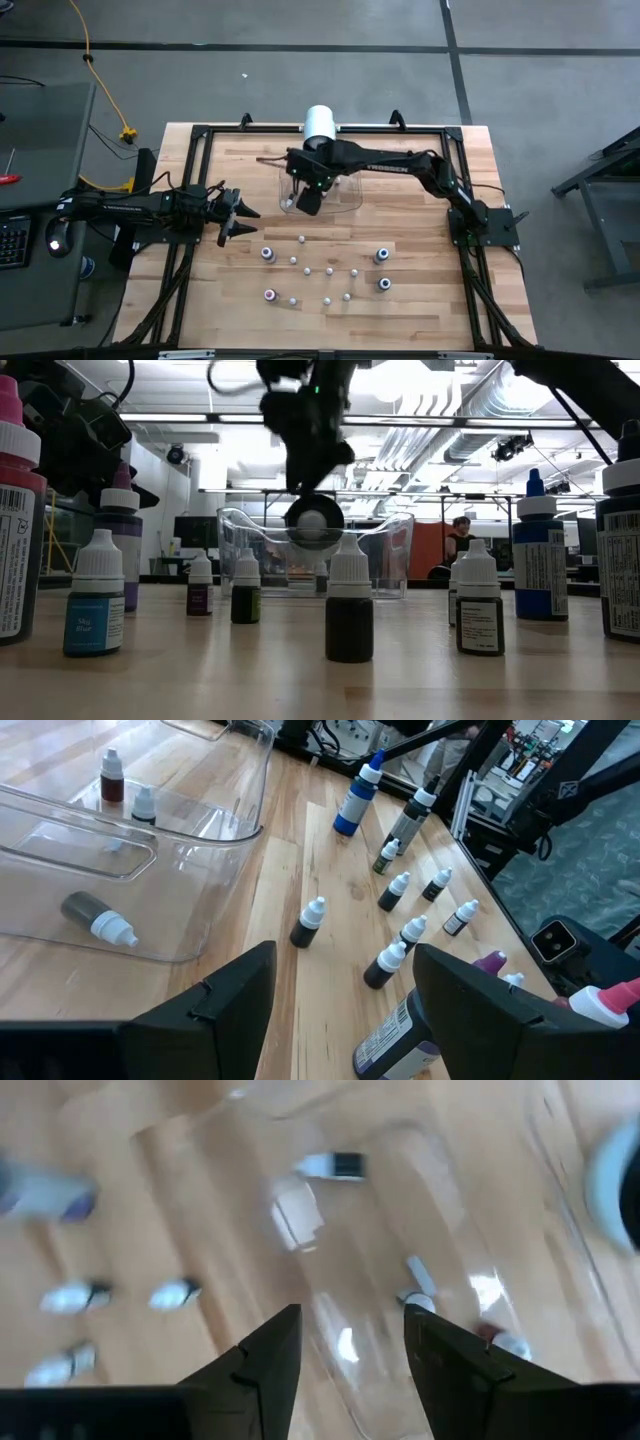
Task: Pick & Place food coloring
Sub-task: Put the small black food coloring bottle into the transparent bin
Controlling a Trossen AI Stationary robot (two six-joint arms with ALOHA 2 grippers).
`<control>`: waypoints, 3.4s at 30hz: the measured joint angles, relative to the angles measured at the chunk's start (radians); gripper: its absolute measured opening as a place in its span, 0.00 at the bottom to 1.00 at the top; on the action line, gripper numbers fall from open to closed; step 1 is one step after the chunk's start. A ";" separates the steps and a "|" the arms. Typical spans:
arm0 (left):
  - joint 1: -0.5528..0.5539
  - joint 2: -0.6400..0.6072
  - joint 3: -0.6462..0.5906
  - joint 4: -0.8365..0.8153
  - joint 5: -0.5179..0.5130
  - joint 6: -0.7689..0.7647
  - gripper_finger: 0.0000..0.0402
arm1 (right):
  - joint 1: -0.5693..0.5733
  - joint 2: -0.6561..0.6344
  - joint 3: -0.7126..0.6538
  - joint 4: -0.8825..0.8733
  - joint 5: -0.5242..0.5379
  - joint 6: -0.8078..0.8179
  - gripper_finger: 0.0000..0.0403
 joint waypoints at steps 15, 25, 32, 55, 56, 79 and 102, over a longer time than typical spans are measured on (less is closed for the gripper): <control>0.000 0.000 0.000 0.000 0.000 0.000 0.58 | 0.227 0.000 0.093 -0.106 -0.003 -0.094 0.41; 0.000 0.000 0.000 0.000 0.000 0.000 0.58 | 0.324 0.000 0.073 -0.201 0.071 0.227 0.41; 0.000 0.000 0.000 0.000 0.000 0.000 0.58 | 0.318 0.000 0.071 -0.133 -0.004 0.601 0.41; 0.000 0.000 0.000 0.000 0.000 0.000 0.58 | 0.273 0.198 0.071 0.003 0.099 0.928 0.41; 0.000 0.000 0.000 0.000 0.000 0.000 0.58 | 0.273 0.200 0.071 0.001 0.110 0.927 0.41; 0.000 0.000 0.000 0.000 0.000 0.000 0.58 | 0.260 0.227 0.071 0.044 0.163 1.009 0.56; 0.000 0.000 0.000 0.000 0.000 0.000 0.58 | 0.238 0.282 0.071 0.122 0.143 0.975 0.60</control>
